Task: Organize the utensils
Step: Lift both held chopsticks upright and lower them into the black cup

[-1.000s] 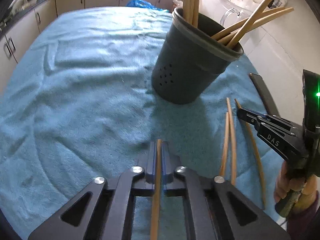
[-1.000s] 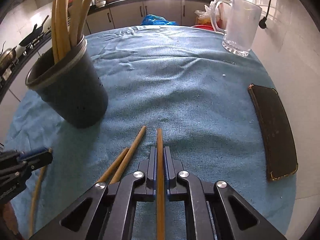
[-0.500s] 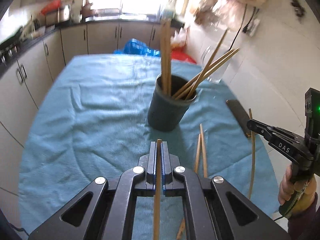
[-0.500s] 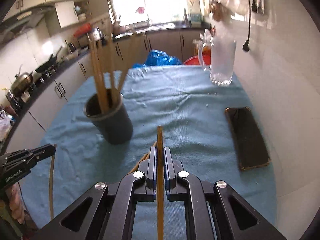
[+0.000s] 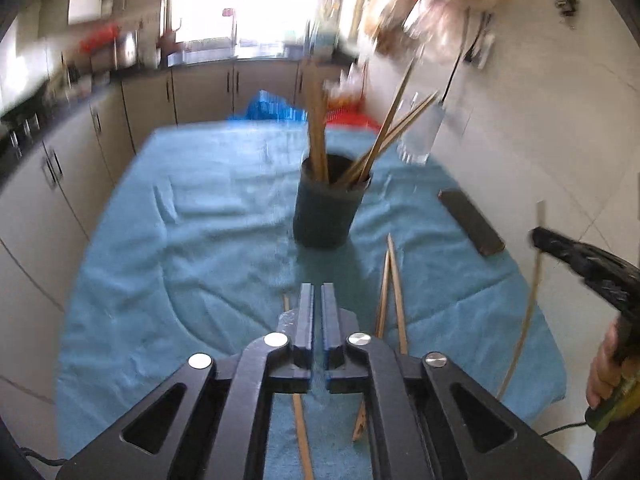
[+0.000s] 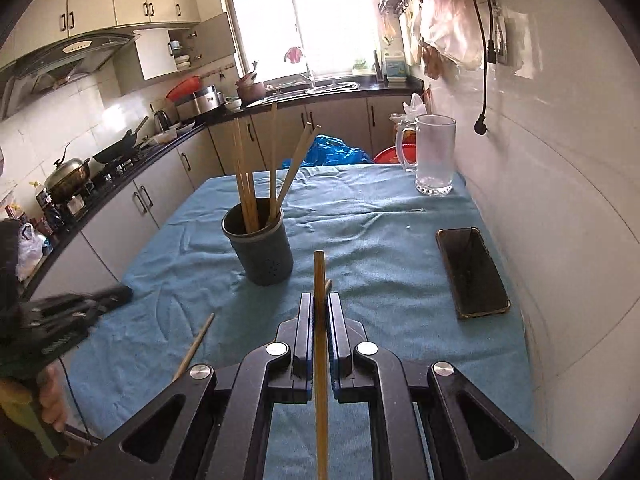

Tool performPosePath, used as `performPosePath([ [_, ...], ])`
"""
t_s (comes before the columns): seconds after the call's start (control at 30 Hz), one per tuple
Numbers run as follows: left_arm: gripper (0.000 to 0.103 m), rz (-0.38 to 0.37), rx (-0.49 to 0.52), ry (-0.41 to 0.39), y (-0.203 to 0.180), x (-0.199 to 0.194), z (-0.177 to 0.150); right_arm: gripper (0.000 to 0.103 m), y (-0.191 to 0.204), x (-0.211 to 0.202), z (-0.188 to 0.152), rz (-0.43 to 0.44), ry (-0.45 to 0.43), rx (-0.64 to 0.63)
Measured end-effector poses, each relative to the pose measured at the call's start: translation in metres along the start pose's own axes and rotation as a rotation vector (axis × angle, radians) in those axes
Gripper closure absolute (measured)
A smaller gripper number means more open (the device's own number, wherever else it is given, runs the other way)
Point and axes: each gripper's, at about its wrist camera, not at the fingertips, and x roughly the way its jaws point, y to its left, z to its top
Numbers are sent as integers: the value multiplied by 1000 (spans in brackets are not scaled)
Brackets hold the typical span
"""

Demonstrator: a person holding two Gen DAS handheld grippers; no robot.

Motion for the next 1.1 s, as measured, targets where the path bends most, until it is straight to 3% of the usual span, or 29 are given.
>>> performPosePath([
  [0.07, 78, -9, -23, 91, 8, 30, 0, 96, -1, -2, 0, -2, 4, 8],
  [0.33, 78, 115, 19, 299, 16, 124, -1, 96, -4, 10, 6, 16, 28, 18],
  [0.37, 78, 125, 37, 264, 14, 123, 1, 96, -4, 12, 7, 20, 31, 16],
  [0.4, 80, 119, 57, 280, 10, 126, 1, 96, -4, 13, 6, 23, 31, 16],
  [0.43, 85, 114, 65, 279, 8, 126, 1, 96, -4, 14, 7, 27, 31, 17],
  [0.47, 97, 106, 66, 269, 7, 124, 0, 96, -4, 15, 7, 32, 31, 19],
  [0.5, 98, 96, 62, 270, 7, 124, -1, 96, -4, 16, 7, 35, 32, 20],
  [0.63, 99, 102, 51, 192, 7, 100, -3, 96, -6, 16, 8, 48, 27, 32],
  [0.9, 99, 26, 42, -23, 2, 0, -2, 96, -1, 5, 8, 85, -10, 47],
  [1.1, 99, 14, 42, -162, -12, -49, 9, 96, 11, -8, 8, 102, -41, 32],
])
